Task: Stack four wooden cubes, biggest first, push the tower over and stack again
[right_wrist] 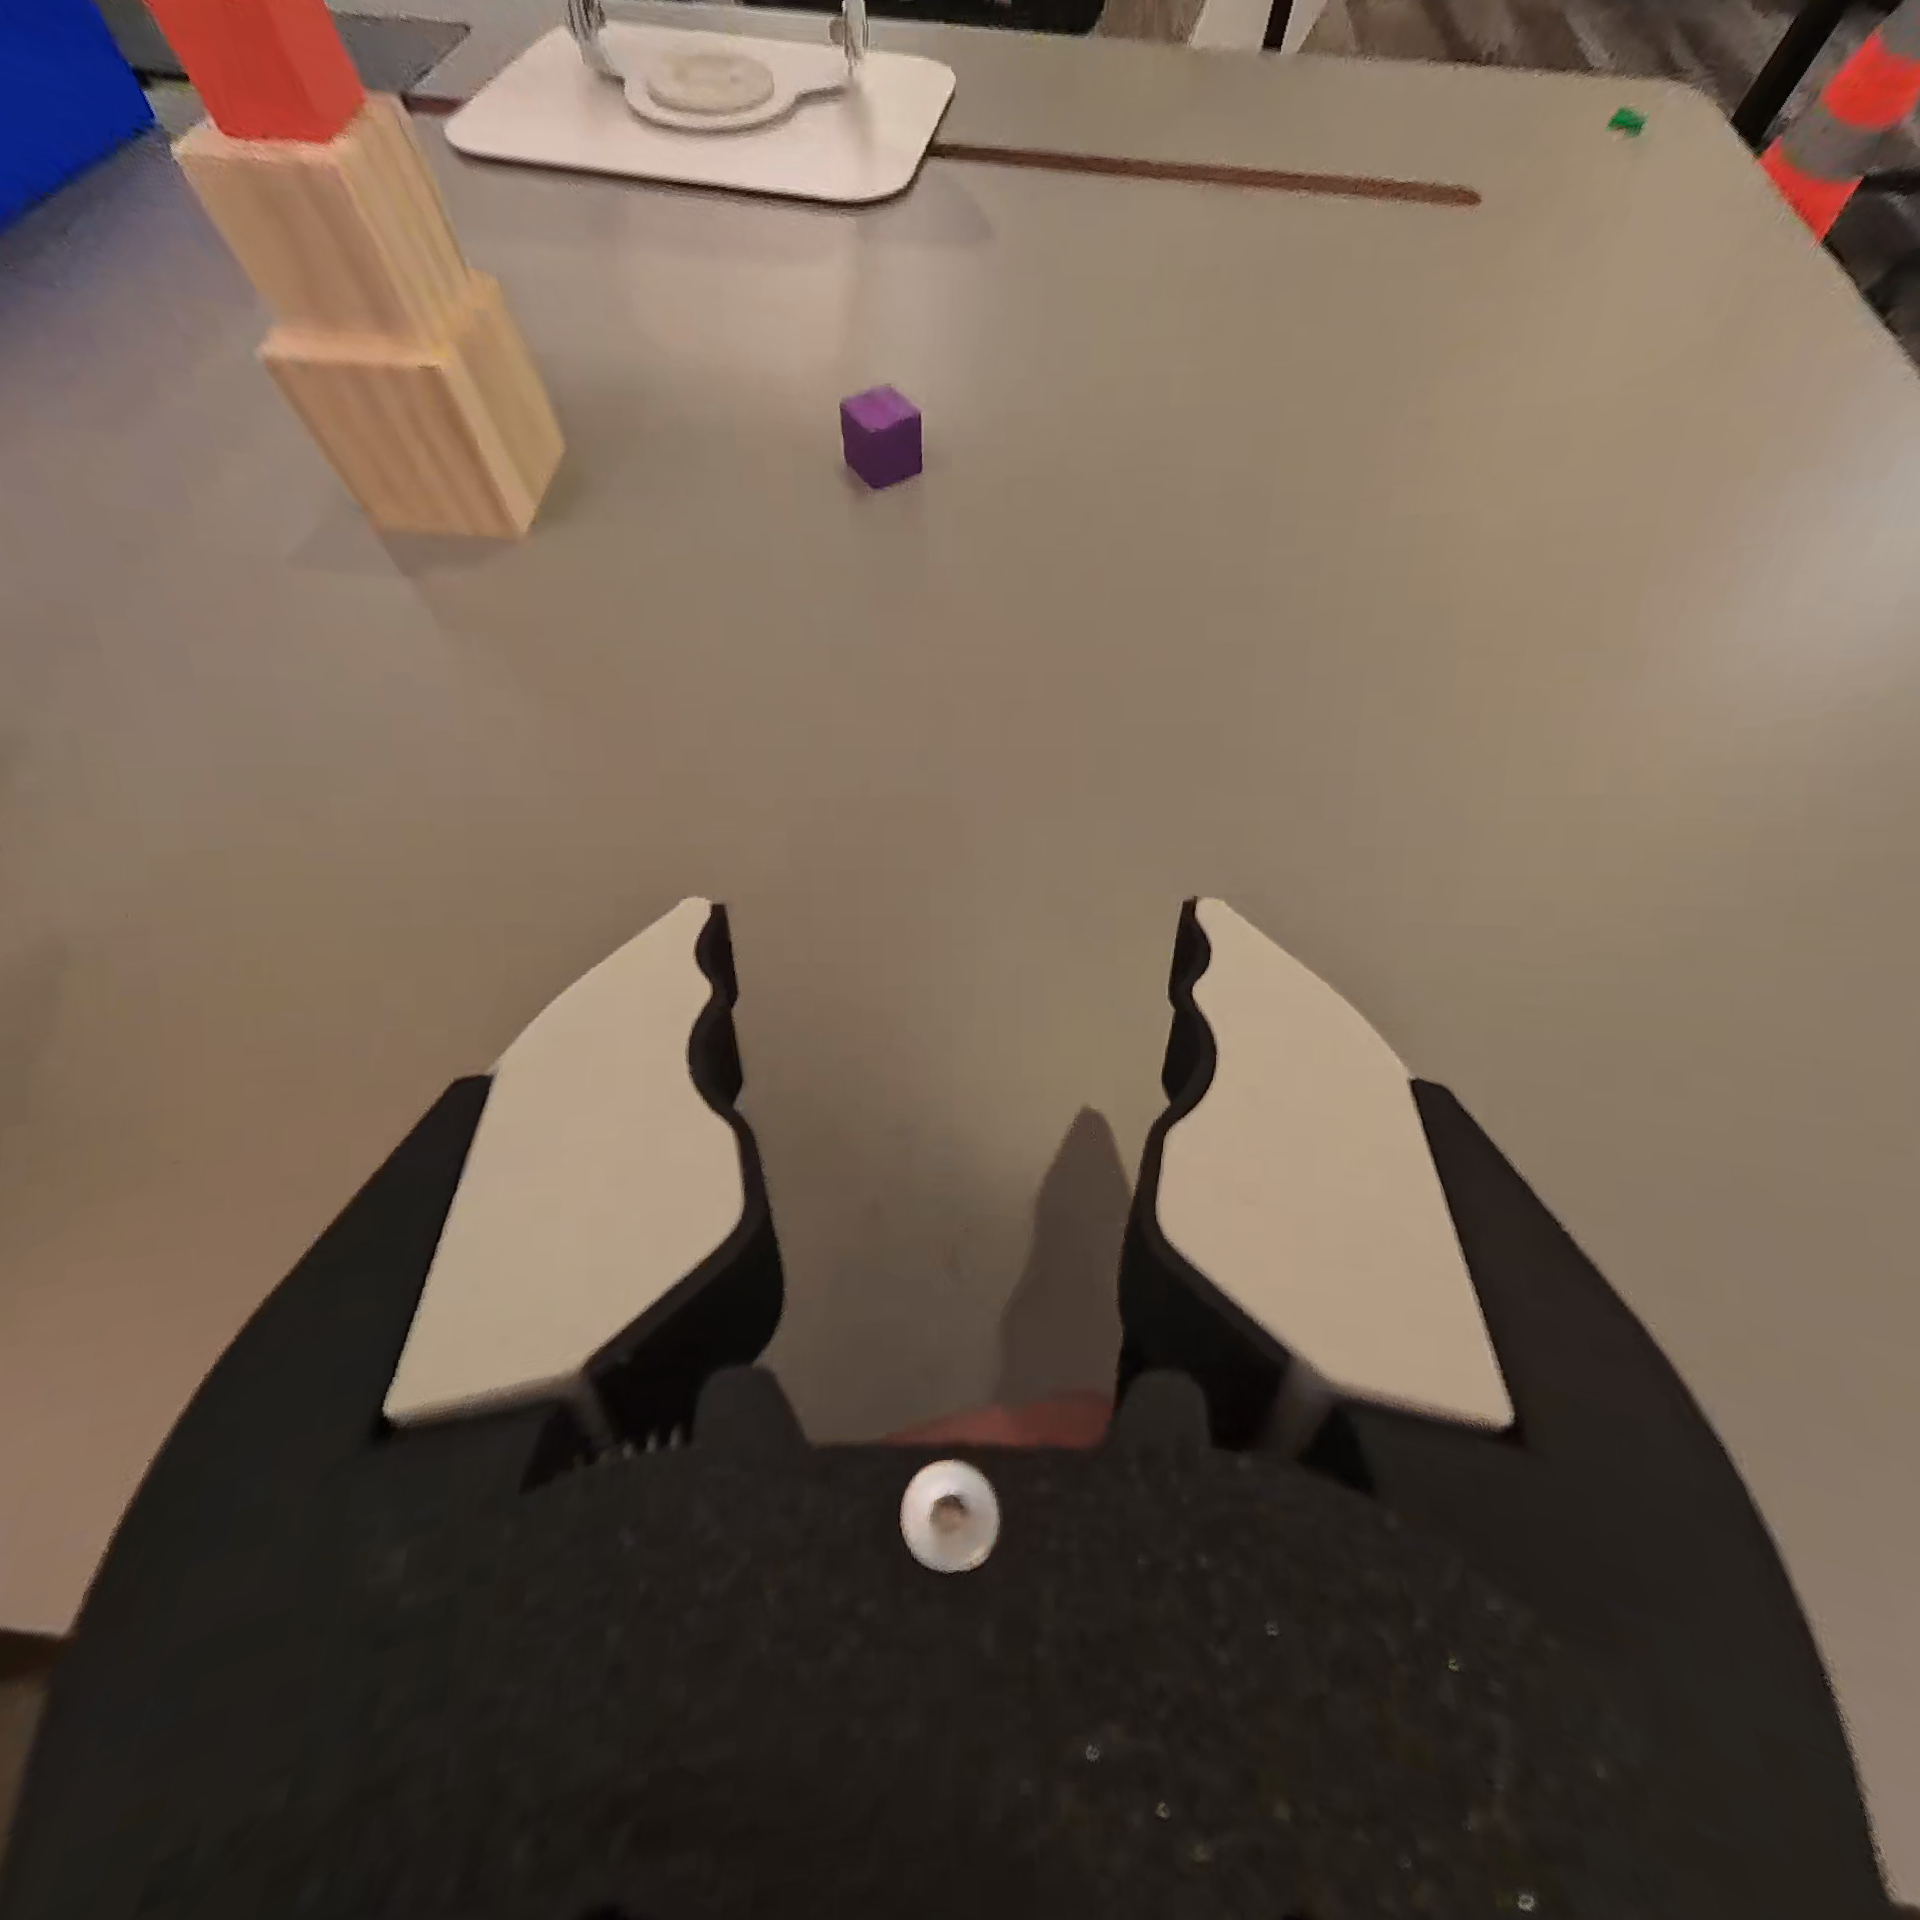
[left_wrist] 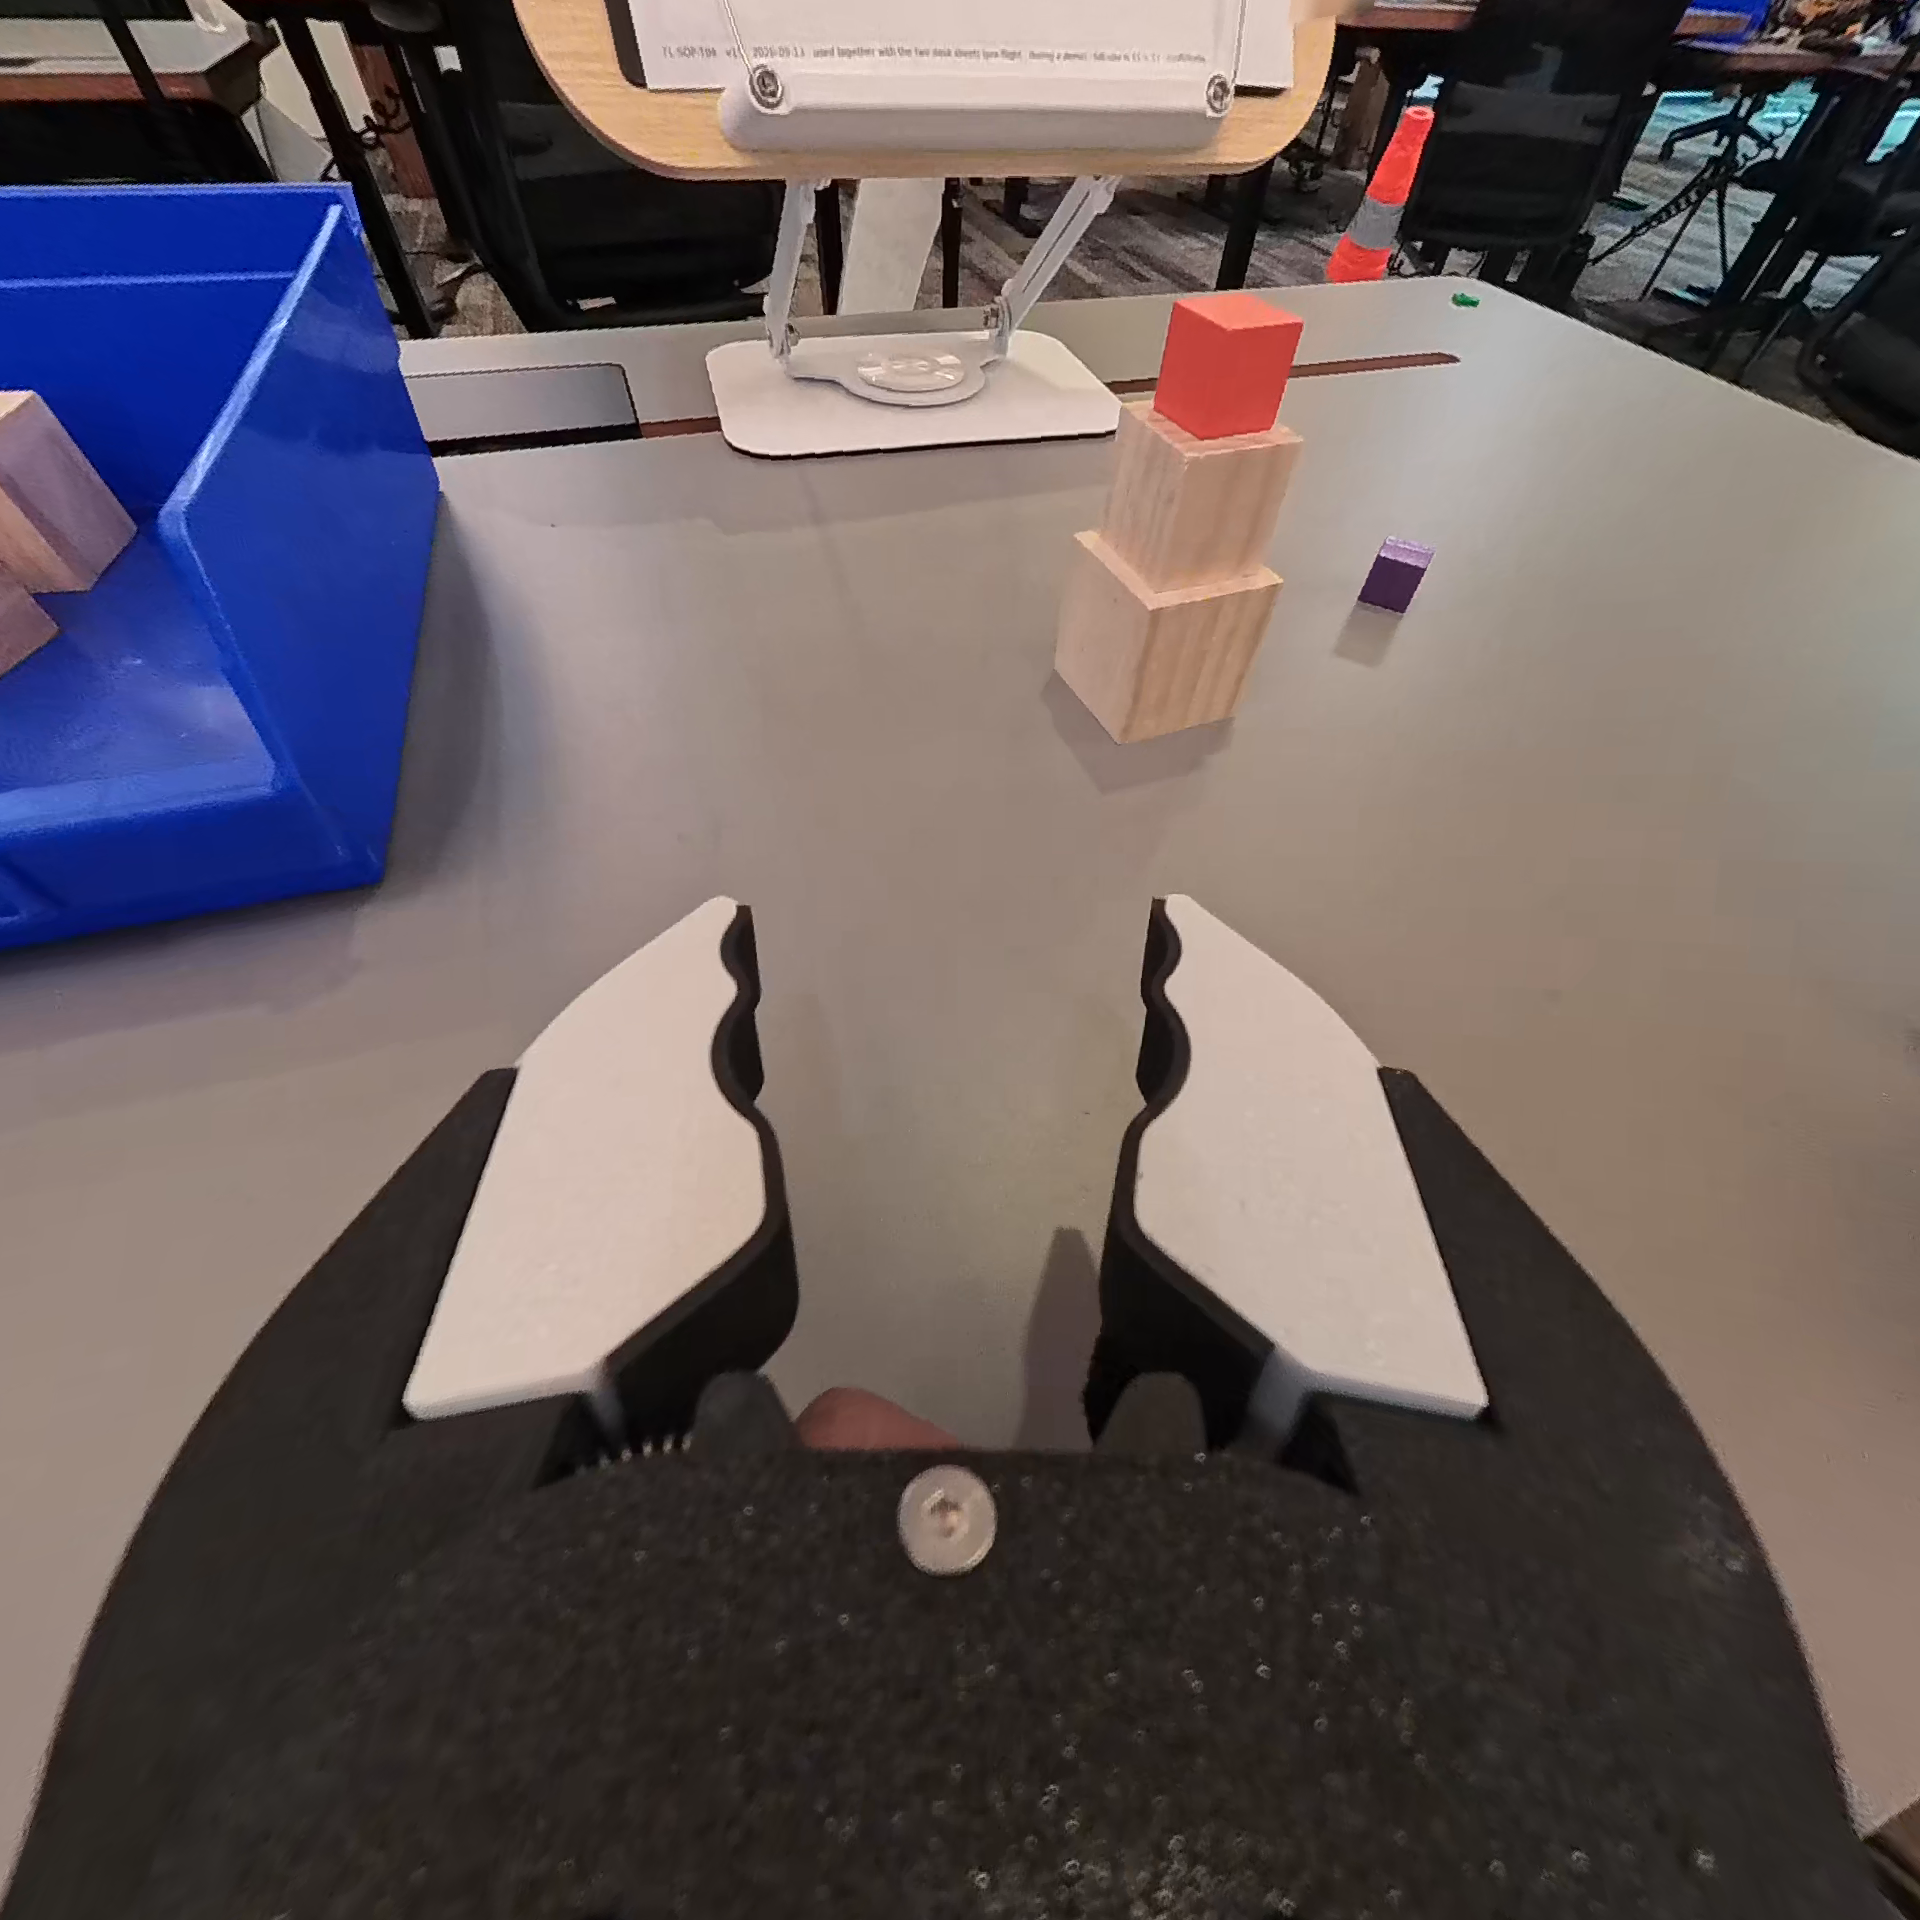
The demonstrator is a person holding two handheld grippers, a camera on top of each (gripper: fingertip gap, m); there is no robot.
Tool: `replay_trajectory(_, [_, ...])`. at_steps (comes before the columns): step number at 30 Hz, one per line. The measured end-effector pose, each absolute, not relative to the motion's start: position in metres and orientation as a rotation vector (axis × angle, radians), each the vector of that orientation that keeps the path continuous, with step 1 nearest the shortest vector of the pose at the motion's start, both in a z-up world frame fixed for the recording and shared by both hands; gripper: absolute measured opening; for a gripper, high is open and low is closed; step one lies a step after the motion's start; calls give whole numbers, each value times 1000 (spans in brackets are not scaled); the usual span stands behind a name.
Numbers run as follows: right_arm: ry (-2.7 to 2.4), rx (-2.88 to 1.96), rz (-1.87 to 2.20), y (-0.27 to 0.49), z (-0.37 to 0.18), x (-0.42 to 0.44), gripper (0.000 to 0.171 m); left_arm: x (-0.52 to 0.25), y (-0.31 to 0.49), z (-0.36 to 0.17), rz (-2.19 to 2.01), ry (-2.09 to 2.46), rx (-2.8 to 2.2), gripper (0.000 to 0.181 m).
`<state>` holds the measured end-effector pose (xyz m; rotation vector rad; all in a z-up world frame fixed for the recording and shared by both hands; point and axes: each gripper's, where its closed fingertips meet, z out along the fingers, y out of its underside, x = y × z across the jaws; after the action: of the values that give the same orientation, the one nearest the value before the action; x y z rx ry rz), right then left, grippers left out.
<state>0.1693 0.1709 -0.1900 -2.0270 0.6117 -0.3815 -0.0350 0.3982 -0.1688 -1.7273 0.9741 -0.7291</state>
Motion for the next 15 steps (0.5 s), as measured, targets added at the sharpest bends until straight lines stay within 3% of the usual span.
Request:
replay_trajectory(6, [521, -2060, -385, 187, -190, 174, 79, -36, 398, -167, -731, 969, -1719, 70])
replay_trajectory(15, [78, -2408, -237, 325, -205, 246, 59, -36, 394, -168, -708, 993, -1700, 70])
